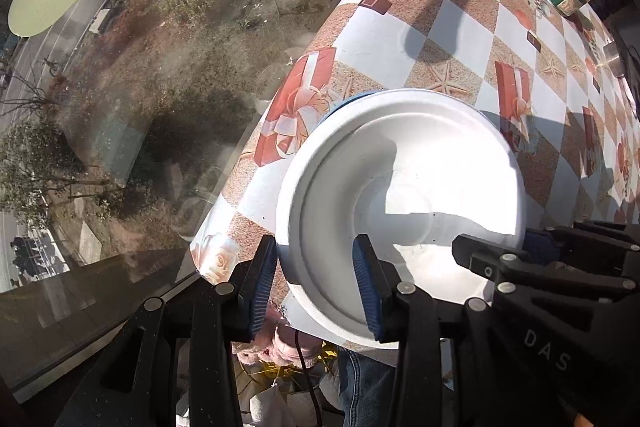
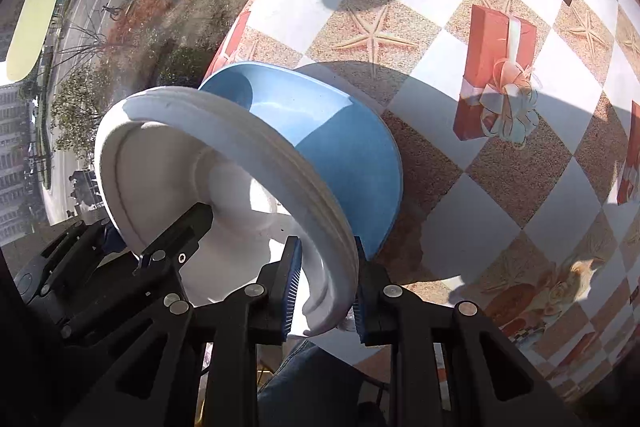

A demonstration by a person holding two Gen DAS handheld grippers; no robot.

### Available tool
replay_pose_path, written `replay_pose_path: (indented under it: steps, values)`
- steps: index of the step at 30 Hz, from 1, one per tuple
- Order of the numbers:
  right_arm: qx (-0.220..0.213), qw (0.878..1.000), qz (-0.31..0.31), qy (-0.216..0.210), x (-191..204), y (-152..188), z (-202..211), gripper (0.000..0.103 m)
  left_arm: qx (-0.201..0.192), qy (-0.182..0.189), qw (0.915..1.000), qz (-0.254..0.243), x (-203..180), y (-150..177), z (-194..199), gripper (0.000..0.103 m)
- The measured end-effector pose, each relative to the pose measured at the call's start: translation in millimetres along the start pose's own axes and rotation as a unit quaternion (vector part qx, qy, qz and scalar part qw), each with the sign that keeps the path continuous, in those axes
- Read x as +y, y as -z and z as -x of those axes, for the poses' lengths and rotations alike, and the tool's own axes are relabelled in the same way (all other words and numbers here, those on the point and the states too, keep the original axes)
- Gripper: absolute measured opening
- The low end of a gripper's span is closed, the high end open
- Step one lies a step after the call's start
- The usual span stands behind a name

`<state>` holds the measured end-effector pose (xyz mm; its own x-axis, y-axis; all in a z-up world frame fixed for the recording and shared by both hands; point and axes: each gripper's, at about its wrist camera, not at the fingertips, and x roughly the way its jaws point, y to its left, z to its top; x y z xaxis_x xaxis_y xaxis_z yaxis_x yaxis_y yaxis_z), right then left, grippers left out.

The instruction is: Organize plates and bowls

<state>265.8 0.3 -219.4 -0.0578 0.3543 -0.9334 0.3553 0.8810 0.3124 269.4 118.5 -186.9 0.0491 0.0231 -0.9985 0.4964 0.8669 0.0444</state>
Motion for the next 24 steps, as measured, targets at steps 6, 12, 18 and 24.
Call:
replay_pose_path:
  steps: [6, 12, 18, 24]
  values:
    - [-0.012, 1.000, 0.009, 0.022, 7.3, -8.1, 6.2, 0.026, -0.028, -0.019, 0.9994, 0.011, 8.1, 0.2, 12.0, 0.072]
    - [-0.060, 0.996, 0.011, 0.063, 2.9, 2.4, 27.2, 0.086, -0.043, -0.001, 0.9990, 0.016, 19.5, 0.8, 21.4, 0.103]
    - [-0.090, 0.995, 0.006, 0.046, -1.7, 22.0, 49.1, 0.103, -0.049, -0.001, 0.9985, -0.026, -1.2, 9.5, 34.3, 0.103]
    - [-0.113, 0.990, -0.001, 0.081, -11.9, 51.8, 86.3, 0.103, -0.040, 0.008, 0.9978, -0.053, -15.3, 16.6, 46.5, 0.103]
